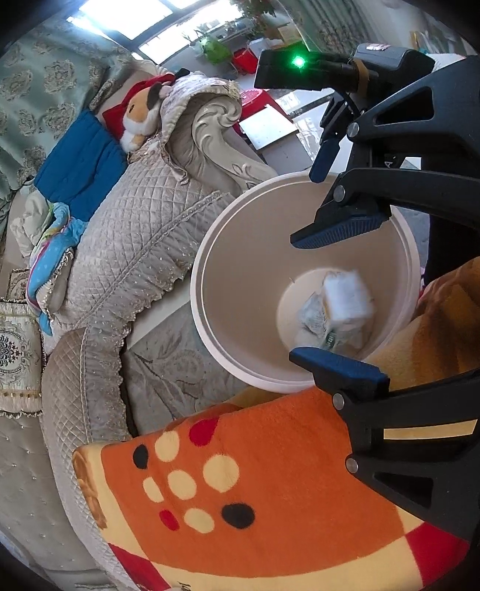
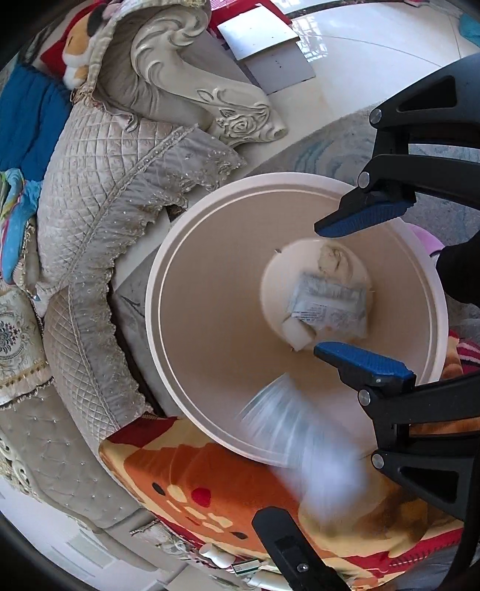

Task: Collect trash
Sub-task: 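Carry the carton and wrapper to the white bin and release both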

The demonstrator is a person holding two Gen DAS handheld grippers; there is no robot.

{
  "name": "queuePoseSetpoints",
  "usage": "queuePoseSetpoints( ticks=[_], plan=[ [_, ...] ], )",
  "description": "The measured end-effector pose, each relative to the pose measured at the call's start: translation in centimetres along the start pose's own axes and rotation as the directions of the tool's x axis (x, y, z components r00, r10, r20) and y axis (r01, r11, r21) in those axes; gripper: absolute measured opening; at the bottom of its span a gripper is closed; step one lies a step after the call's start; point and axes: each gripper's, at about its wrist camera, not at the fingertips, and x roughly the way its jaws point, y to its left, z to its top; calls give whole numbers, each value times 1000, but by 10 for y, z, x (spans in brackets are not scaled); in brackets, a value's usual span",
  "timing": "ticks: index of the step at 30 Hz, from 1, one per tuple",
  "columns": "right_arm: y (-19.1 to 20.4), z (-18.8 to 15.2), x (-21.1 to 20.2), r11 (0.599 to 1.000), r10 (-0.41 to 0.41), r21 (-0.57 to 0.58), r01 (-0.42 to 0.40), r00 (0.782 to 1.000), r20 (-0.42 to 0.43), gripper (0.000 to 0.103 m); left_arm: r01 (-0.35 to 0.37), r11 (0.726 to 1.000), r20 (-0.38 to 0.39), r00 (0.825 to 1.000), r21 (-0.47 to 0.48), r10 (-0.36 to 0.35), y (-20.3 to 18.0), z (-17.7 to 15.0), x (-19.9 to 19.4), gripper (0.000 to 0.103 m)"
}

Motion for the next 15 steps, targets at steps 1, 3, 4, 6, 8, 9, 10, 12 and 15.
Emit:
queuePoseSetpoints(
  ticks=[1,3,4,6,8,9,10,12,15],
  plan=[
    [1,0,0,1000,0,-2,0,1000,0,57,-1,1000,-2,1000,-1,1,1,0,0,54],
    [2,-1,0,1000,-1,-5,1,1000,-1,57,-6,1000,-6,1000,-1,6,2,-1,1,54],
    [2,-1,0,1000,0,-5,0,1000,-2,57,-10,1000,-8,1000,0,10,1,-1,1,54],
    [1,0,0,1000,4,1,-4,1000,-3,57,-12,1000,-8,1000,4,12,2,-3,0,54],
    [1,0,1,1000,5,3,-5,1000,-2,57,-16,1000,-4,1000,9,16,2,-3,-3,54],
    [1,0,0,1000,5,3,-5,1000,-1,57,-18,1000,-2,1000,10,18,2,-4,-4,54],
    [2,0,0,1000,4,1,-4,1000,1,57,-21,1000,1,1000,13,21,2,-4,-6,54],
    [4,0,-1,1000,4,0,-4,1000,2,57,-28,999,9,1000,16,28,3,-4,-10,54],
    [7,-1,-3,1000,7,-8,-7,1000,5,58,-40,999,23,999,19,39,4,-5,-17,54]
  ],
)
